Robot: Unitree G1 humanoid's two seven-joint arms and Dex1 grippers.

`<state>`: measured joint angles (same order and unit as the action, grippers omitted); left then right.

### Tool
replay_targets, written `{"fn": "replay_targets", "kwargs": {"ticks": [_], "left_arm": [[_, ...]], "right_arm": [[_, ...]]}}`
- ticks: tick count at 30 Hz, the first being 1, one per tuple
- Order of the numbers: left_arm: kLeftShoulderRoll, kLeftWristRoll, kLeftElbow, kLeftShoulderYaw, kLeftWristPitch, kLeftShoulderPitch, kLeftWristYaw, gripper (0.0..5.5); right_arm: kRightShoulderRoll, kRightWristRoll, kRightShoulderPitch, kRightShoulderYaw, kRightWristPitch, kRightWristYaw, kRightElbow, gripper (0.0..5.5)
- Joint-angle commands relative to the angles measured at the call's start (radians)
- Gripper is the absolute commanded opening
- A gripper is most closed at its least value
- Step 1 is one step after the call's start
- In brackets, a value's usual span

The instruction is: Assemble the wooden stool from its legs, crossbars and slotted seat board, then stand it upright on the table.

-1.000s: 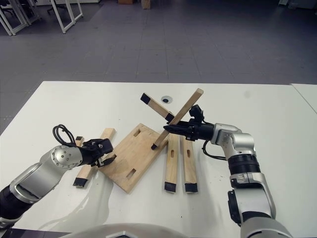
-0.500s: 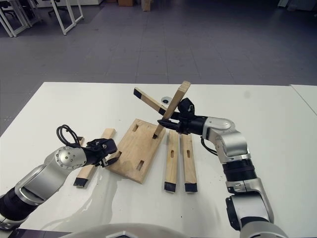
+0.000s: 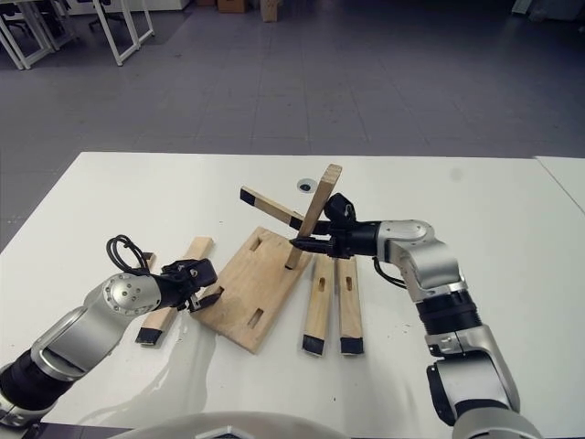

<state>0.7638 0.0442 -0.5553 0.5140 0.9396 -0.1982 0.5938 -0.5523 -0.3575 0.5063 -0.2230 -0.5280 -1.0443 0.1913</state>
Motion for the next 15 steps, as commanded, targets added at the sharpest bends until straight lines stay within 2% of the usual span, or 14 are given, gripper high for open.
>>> {"fn": "replay_targets", "kwargs": {"ticks": [1, 6, 15], "left_arm": [[-0.01, 0.008, 0.012, 0.002, 0.007, 0.001, 0.003, 3.53], [-0.018, 0.009, 0.005, -0.003, 0.015, 0.012, -0.002, 3.53], [-0.024, 0.015, 0.025, -0.012, 0.006, 0.001, 0.003, 3.53]], "right_arm": [[-0.012, 0.142, -0.072, -0.1, 0.022, 0.017, 0.211, 2.02], [0.017, 0.072, -0.08, -0.063, -0.023, 0.018, 0.249, 2.02], [0.037, 0.066, 0.09, -0.045, -0.003, -0.068, 0.405, 2.02]]}}
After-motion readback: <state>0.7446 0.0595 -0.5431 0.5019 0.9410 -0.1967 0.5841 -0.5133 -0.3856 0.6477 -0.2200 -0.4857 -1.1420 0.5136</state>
